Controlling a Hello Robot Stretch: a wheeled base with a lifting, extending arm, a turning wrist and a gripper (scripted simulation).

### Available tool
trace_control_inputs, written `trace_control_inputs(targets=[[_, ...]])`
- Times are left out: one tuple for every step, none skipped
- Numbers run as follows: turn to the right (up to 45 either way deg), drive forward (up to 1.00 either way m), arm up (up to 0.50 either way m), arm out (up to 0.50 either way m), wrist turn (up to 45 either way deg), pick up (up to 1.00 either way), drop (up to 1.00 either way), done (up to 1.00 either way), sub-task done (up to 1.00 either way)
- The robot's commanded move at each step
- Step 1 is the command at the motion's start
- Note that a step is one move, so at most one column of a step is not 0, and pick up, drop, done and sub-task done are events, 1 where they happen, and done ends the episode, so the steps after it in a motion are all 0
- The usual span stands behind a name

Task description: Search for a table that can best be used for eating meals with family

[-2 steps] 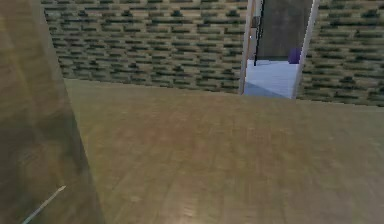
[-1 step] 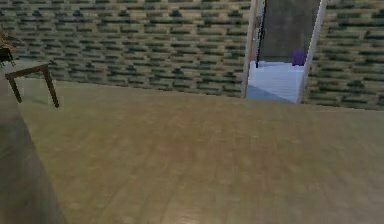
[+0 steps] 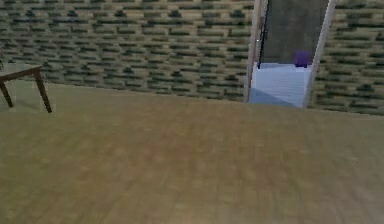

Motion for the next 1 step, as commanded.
trace_control_inputs(targets=[[45.0, 0.0, 0.0, 0.0, 0.0, 0.0, 0.0, 0.0, 0.0]])
